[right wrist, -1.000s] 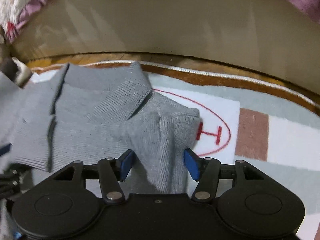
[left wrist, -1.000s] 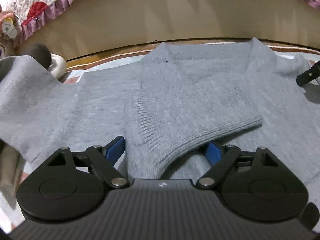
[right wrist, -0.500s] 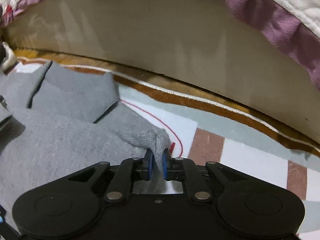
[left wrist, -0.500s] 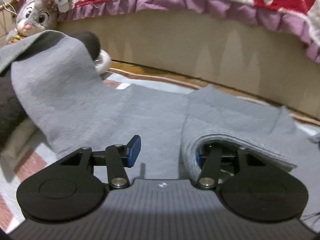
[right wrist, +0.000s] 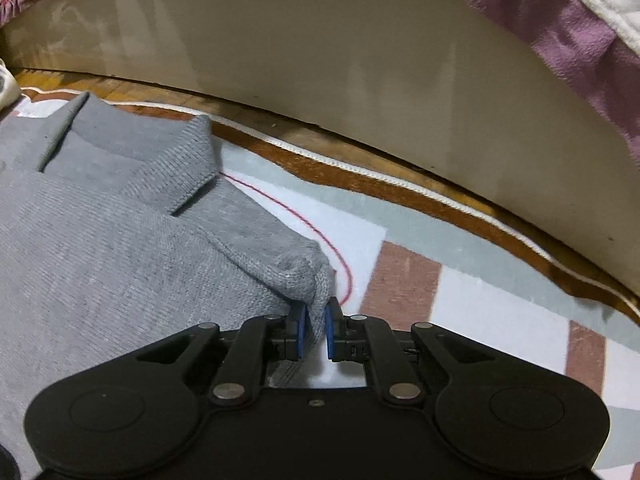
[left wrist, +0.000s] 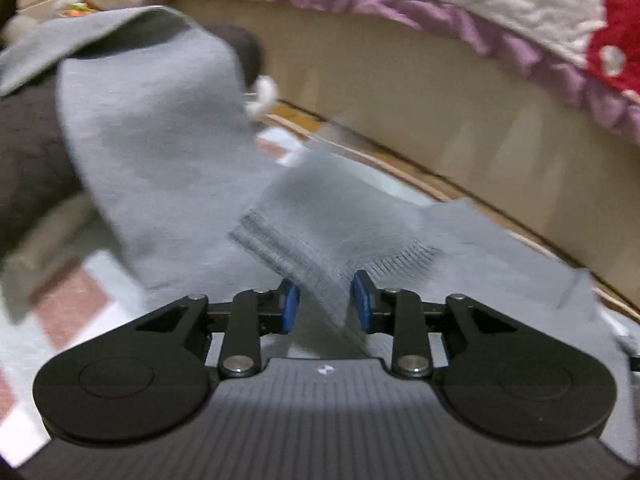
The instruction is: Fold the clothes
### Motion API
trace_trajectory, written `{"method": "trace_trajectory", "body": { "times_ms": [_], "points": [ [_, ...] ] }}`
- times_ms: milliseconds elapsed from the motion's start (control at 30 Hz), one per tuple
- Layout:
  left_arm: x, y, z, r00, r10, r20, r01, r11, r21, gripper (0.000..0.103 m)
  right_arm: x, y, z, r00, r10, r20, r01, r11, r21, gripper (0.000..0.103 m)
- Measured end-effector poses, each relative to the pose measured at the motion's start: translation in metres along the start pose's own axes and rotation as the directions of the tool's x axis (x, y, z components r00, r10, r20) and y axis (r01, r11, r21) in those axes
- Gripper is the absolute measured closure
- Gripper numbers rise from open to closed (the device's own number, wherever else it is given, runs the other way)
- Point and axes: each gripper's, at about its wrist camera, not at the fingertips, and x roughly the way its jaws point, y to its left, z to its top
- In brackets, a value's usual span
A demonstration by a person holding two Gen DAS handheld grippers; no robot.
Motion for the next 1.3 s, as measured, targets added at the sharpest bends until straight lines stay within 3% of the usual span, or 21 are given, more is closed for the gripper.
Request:
{"method": "trace_trajectory", "body": {
  "times_ms": [167, 267, 367, 400, 500, 533, 600, 633, 700, 733, 800, 867, 1000, 1233, 1300],
  "points": [
    [-0.020, 0.040, 0.006, 0.991, 0.119, 0.058, -0.119, 0.993, -0.005, 0.074, -0.007, 0.006, 0.002, 0.998, -0.059, 0.014, 0.059, 0.998, -0.032, 0.091],
    [-0.036, 0.069, 0.020, 0.977, 0.194, 0.093, -0.193, 0.981, -0.014, 0.069, -0.020, 0.011, 0.006, 0.993, -0.100, 0.067, 0.104, 0.993, -0.054, 0.075],
    [-0.052, 0.096, 0.044, 0.954, 0.265, 0.137, -0.265, 0.964, -0.022, 0.068, -0.044, 0.015, 0.012, 0.975, -0.087, 0.203, 0.099, 0.994, -0.050, 0.060],
    [-0.056, 0.103, 0.055, 0.945, 0.288, 0.157, -0.290, 0.957, -0.011, 0.063, -0.052, 0.016, 0.014, 0.966, -0.080, 0.248, 0.095, 0.994, -0.048, 0.059],
    [-0.057, 0.116, 0.089, 0.916, 0.349, 0.198, -0.362, 0.932, 0.030, 0.058, -0.067, 0.017, 0.018, 0.939, 0.061, 0.337, -0.065, 0.998, -0.001, 0.058],
    [-0.055, 0.116, 0.099, 0.903, 0.371, 0.218, -0.393, 0.917, 0.072, 0.056, -0.067, 0.018, 0.019, 0.925, 0.149, 0.349, -0.171, 0.985, 0.031, 0.058],
    [-0.050, 0.115, 0.113, 0.877, 0.413, 0.247, -0.455, 0.878, 0.147, 0.048, -0.060, 0.026, 0.022, 0.878, 0.332, 0.344, -0.379, 0.922, 0.078, 0.058],
    [-0.043, 0.116, 0.118, 0.871, 0.429, 0.238, -0.469, 0.871, 0.145, 0.043, -0.052, 0.033, 0.024, 0.843, 0.425, 0.329, -0.478, 0.873, 0.098, 0.058],
    [-0.029, 0.118, 0.127, 0.859, 0.462, 0.221, -0.497, 0.856, 0.142, 0.043, -0.038, 0.048, 0.027, 0.745, 0.594, 0.304, -0.651, 0.746, 0.138, 0.058],
    [-0.022, 0.119, 0.132, 0.852, 0.479, 0.213, -0.511, 0.848, 0.140, 0.043, -0.031, 0.064, 0.029, 0.720, 0.634, 0.281, -0.682, 0.722, 0.118, 0.058],
    [-0.009, 0.122, 0.141, 0.837, 0.511, 0.195, -0.539, 0.831, 0.138, 0.043, -0.028, 0.093, 0.031, 0.710, 0.653, 0.263, -0.682, 0.731, 0.026, 0.058],
    [0.005, 0.124, 0.150, 0.821, 0.542, 0.178, -0.566, 0.813, 0.136, 0.043, -0.027, 0.113, 0.030, 0.721, 0.646, 0.251, -0.655, 0.753, -0.061, 0.058],
    [0.027, 0.132, 0.160, 0.797, 0.588, 0.140, -0.603, 0.789, 0.118, 0.043, -0.023, 0.121, 0.023, 0.723, 0.655, 0.218, -0.648, 0.753, -0.113, 0.058],
    [0.050, 0.140, 0.159, 0.776, 0.612, 0.150, -0.630, 0.765, 0.136, 0.043, -0.012, 0.109, 0.030, 0.713, 0.663, 0.228, -0.675, 0.737, -0.032, 0.058],
    [0.056, 0.141, 0.160, 0.758, 0.627, 0.180, -0.650, 0.748, 0.133, 0.042, -0.008, 0.106, 0.031, 0.708, 0.668, 0.228, -0.686, 0.728, -0.002, 0.058]
  ]
}}
